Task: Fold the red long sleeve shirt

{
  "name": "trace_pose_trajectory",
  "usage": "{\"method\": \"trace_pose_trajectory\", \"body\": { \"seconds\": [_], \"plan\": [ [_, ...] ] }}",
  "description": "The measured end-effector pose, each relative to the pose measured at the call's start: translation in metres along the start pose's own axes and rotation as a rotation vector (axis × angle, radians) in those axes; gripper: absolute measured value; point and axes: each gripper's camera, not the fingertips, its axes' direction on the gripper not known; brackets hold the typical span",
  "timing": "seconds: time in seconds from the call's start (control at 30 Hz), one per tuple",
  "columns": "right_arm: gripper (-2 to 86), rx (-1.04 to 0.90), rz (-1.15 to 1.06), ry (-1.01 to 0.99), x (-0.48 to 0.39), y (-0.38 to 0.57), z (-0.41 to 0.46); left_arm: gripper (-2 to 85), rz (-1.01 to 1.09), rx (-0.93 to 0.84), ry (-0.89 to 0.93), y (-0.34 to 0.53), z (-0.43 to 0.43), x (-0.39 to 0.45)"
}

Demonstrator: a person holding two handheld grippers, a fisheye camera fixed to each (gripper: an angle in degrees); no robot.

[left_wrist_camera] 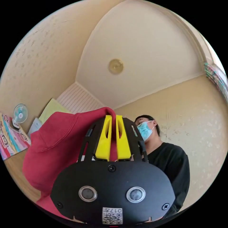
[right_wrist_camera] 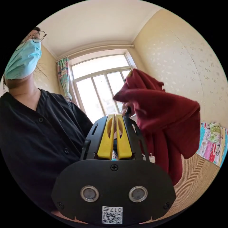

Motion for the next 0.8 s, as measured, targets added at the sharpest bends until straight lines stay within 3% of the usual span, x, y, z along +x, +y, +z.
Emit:
{"method": "trace_pose_trajectory", "body": {
  "seconds": [0.03,0.1,0.2,0.3,0.47,0.8],
  "plan": [
    [1.1,-0.081,0.004,-0.019,-0.003,0.003,0.012,1.1,0.020,0.079,0.109,-0.005,-0.007,-0.001],
    [0.9,-0.175,-0.034,-0.009,-0.015,0.005,0.024,1.0,0.019,0.074,0.261,-0.016,-0.003,-0.004],
    [0.7,-0.193,-0.142,0.065,-0.033,0.003,0.006,1.2,0.075,-0.128,0.312,-0.028,0.026,0.014],
    [1.0,-0.093,-0.094,0.110,-0.026,0.007,-0.037,1.5,0.134,-0.266,0.389,-0.021,0.056,0.032],
    [3.4,0.027,0.148,0.140,0.014,0.034,-0.096,2.0,0.037,-0.172,0.703,-0.004,0.078,0.021],
    [16.3,-0.008,0.450,0.236,0.105,0.076,-0.135,1.7,-0.144,-0.103,0.827,0.008,0.109,0.004]
  ]
}}
